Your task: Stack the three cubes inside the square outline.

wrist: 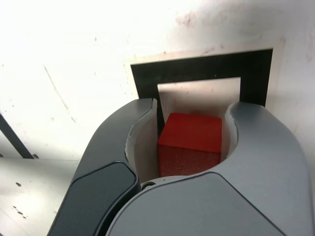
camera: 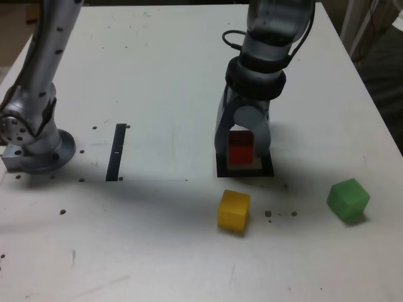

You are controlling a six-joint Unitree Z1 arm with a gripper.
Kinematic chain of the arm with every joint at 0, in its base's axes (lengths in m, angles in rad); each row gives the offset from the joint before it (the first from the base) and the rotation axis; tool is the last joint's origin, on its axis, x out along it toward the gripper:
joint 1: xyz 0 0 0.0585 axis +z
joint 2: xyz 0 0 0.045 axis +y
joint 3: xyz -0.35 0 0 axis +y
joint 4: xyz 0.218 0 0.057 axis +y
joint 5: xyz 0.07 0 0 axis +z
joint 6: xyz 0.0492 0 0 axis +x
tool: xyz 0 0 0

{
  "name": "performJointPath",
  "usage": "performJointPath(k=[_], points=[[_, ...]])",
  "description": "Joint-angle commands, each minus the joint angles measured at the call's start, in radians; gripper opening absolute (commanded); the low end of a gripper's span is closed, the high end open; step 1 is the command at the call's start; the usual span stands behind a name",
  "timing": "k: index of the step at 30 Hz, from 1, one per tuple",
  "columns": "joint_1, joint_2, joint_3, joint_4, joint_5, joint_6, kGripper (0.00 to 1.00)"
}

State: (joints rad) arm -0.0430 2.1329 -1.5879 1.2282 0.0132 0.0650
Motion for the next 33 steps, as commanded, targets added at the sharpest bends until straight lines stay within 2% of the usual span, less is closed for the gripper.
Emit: performJointPath(k=[1, 3, 7, 9, 16, 22, 33], points=[[0.006, 0.009, -0.010, -0.001, 0.004, 0.004, 0.33], [0.012, 0.015, -0.013, -0.002, 0.007, 0.008, 0.47], [0.020, 0.021, -0.012, -0.004, 0.011, 0.014, 0.87], [0.021, 0.021, -0.010, -0.004, 0.012, 0.015, 0.98], [0.021, -0.005, -0.001, 0.003, 0.019, 0.014, 1.00], [0.001, -0.079, 0.013, 0.027, 0.044, 0.008, 1.00], [-0.120, -0.166, 0.003, 0.087, 0.061, -0.014, 1.00]])
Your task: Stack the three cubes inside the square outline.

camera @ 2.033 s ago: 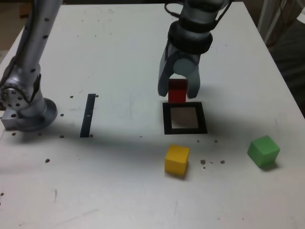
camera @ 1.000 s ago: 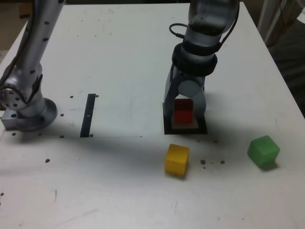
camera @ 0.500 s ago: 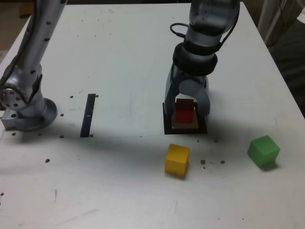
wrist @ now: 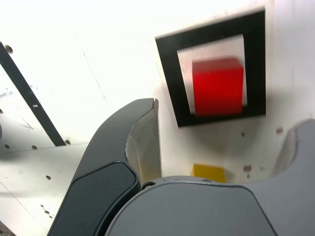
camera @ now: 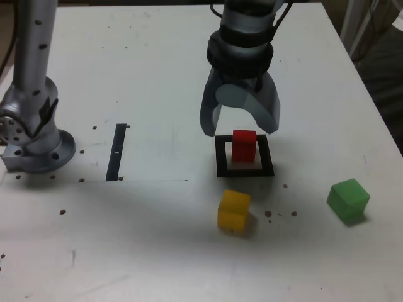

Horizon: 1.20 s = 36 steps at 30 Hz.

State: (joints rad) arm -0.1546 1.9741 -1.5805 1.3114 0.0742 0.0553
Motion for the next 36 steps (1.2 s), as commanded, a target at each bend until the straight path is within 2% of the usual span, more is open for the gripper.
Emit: performJointPath(k=[1, 19, 36], points=[[-0.028, -0.009, -0.003, 0.006, -0.001, -0.013, 1.00], [-0.282, 0.037, -0.014, 0.034, -0.043, -0.126, 0.99], [-0.311, 0.167, -0.015, -0.059, -0.092, -0.130, 0.95]])
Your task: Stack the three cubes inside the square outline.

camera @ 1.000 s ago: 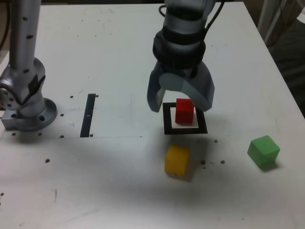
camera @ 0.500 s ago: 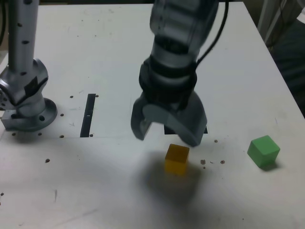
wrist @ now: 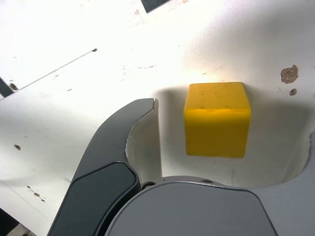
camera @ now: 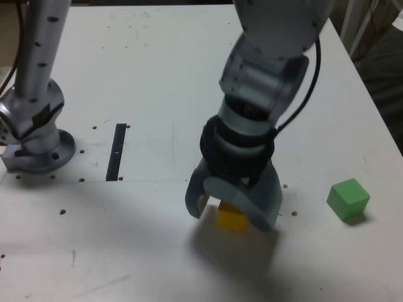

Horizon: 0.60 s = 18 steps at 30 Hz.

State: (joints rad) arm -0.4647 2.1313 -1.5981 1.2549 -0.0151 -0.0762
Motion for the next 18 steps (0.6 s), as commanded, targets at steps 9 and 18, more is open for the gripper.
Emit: performJointPath(k=[9, 18], points=[[0.002, 0.042, 0.008, 0.002, -0.013, -0.011, 0.61], [0.003, 0.038, -0.001, 0.001, 0.017, -0.018, 0.28]])
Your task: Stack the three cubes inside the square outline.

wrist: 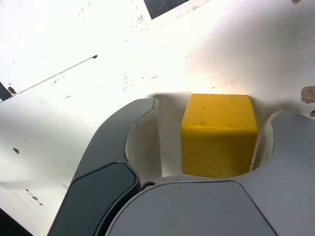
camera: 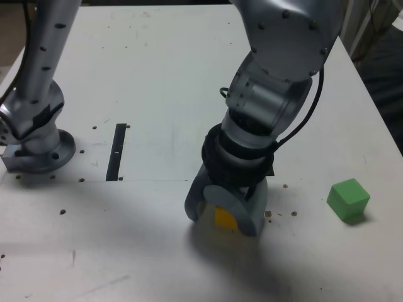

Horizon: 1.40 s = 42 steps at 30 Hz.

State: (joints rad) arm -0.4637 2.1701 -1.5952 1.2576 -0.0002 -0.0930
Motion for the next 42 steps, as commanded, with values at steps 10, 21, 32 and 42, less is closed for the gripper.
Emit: performJointPath(k=[10, 21, 32, 42], points=[[0.002, -0.003, -0.008, 0.001, 0.002, -0.001, 0.28], [0.002, -0.045, -0.011, 0.045, 0.022, -0.001, 0.28], [0.066, -0.155, -0.101, 0.177, 0.084, -0.001, 0.28], [0.233, -0.170, -0.131, 0.200, 0.067, 0.042, 0.28]])
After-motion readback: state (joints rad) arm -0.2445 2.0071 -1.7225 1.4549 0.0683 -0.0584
